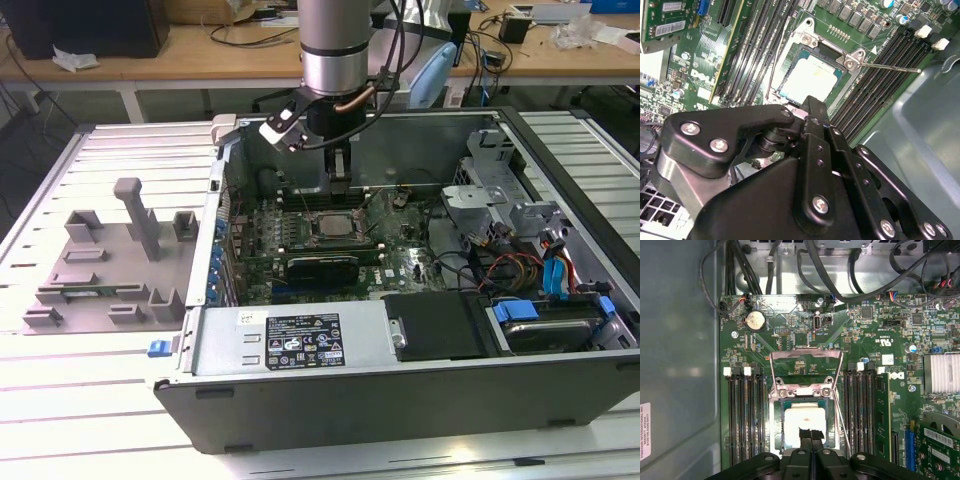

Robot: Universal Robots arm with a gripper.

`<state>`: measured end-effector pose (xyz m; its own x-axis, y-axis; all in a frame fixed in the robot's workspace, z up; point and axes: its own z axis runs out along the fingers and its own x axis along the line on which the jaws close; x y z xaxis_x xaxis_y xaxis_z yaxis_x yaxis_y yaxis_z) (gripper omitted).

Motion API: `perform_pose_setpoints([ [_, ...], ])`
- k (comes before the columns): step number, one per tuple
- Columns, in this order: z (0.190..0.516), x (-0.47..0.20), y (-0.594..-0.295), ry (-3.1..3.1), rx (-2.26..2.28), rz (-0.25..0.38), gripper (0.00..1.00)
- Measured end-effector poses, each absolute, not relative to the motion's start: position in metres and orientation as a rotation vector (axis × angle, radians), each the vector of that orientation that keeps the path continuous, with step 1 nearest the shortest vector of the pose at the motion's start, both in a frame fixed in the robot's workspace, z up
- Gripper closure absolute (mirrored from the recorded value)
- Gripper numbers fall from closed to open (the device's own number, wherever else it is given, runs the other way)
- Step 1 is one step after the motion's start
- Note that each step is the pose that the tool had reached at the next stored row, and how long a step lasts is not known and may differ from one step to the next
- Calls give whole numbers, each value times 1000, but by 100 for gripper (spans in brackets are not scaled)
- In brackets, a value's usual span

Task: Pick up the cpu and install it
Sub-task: 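Close the cpu cover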

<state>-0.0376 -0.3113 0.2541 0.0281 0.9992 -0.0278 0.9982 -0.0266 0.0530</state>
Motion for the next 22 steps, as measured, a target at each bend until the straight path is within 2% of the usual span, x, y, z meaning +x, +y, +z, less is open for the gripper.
perform_pose_setpoints([
  [22,267,-38,-311,2151,2210,25,89],
])
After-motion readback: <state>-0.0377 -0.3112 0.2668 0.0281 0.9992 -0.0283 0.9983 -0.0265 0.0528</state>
